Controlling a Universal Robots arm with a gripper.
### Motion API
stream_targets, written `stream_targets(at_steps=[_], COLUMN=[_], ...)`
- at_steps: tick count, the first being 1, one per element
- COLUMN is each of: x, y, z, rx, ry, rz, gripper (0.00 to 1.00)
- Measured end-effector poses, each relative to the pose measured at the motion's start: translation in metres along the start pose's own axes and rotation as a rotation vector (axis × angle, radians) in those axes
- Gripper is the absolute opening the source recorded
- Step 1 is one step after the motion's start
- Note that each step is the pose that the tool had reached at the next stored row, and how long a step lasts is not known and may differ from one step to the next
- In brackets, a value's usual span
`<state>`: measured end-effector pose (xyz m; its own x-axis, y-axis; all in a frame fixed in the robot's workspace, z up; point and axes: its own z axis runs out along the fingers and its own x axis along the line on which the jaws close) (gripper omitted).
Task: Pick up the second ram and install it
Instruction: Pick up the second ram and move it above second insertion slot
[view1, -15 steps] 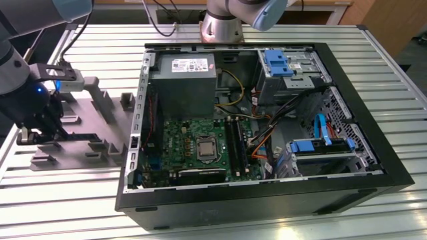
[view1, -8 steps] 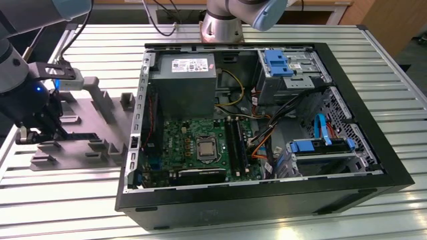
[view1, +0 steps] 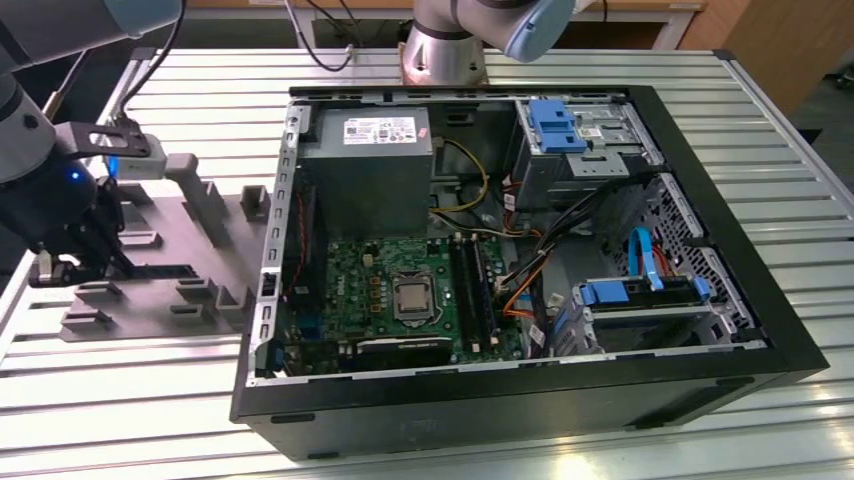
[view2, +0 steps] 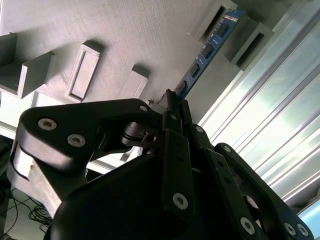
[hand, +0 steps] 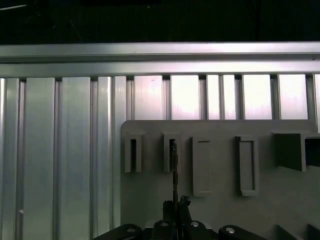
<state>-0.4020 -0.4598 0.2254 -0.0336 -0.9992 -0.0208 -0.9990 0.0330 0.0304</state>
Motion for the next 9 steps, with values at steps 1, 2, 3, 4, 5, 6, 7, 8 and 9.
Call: stream_targets(at_steps=[1, 2, 3, 4, 5, 6, 7, 8, 9], x=[0.0, 0.0, 0.0, 0.0, 0.0, 0.0, 0.0, 0.0, 0.0], y=[0.0, 0.0, 0.0, 0.0, 0.0, 0.0, 0.0, 0.0, 0.0], z=[-0.0002, -0.0004, -0.0006, -0.0009, -0.0012, -0.0014, -0.0016, -0.0018, -0.0019], rx=[0.0001, 0.0001, 0.0001, 0.0, 0.0, 0.0, 0.0, 0.0, 0.0001], ry=[0.0, -0.0001, 0.0, 0.0001, 0.0, 0.0, 0.0, 0.0, 0.0], rz=[0.0, 0.0, 0.0, 0.0, 0.0, 0.0, 0.0, 0.0, 0.0], gripper=[0.14, 0.14, 0.14, 0.14, 0.14, 0.14, 0.14, 0.14, 0.14])
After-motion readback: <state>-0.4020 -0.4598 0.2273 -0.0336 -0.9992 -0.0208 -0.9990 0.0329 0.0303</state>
